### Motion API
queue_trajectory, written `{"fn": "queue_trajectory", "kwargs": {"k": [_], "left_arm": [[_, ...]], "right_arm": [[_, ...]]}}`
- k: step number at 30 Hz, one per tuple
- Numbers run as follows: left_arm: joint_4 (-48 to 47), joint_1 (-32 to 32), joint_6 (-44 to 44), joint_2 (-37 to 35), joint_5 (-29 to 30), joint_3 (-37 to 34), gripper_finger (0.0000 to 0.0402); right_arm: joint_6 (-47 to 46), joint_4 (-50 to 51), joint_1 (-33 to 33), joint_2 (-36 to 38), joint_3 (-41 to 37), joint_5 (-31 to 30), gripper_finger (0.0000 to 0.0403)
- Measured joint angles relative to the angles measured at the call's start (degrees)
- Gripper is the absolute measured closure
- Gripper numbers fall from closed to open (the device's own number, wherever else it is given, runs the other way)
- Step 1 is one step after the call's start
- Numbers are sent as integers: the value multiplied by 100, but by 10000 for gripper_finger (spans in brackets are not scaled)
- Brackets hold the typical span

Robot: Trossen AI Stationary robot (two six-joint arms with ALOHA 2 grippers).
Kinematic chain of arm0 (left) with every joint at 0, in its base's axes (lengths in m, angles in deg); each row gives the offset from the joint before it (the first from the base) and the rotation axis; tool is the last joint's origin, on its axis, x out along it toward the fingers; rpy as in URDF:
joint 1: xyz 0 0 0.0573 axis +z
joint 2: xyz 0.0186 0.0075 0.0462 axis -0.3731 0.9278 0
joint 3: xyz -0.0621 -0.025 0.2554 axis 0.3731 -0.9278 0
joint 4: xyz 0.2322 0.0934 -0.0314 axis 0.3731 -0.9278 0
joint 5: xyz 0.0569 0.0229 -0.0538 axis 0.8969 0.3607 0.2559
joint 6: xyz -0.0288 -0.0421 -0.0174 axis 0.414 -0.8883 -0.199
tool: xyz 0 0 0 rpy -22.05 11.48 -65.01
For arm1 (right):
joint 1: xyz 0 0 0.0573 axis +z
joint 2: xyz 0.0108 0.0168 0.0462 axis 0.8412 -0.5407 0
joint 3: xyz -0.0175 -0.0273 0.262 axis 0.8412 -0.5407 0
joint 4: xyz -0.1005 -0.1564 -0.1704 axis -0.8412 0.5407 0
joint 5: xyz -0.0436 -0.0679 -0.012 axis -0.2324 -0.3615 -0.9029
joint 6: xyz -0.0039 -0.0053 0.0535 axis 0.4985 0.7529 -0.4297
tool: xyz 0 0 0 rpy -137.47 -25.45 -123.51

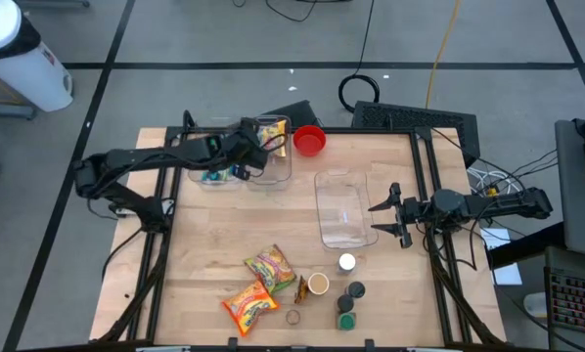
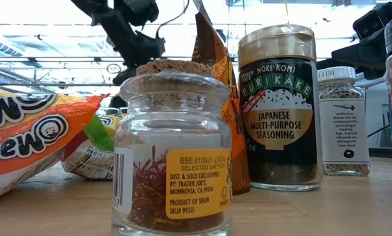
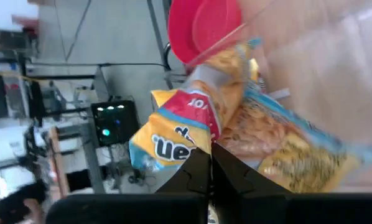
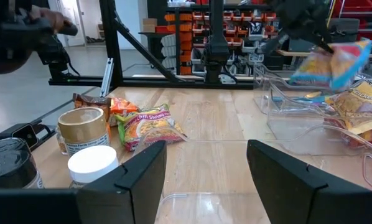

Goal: Pick & Place Food Item
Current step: Put the blue noodle pack into the top right transparent bin

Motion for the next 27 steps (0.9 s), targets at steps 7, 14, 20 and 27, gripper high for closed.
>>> {"fn": "queue_trajectory", "kwargs": {"k": [7, 14, 20, 27], "left_arm": [[216, 48, 1307, 695, 42, 0, 397], [257, 0, 1586, 1200, 25, 22, 395], [437, 11, 1568, 1305, 50, 22, 385], [540, 11, 911, 1267, 29, -14, 381]], "right_arm": [[0, 0, 2, 2, 0, 0, 184], [0, 0, 2, 0, 0, -2, 187], [0, 3, 0, 2, 0, -2, 184], [0, 1, 1, 2, 0, -1, 187]]}}
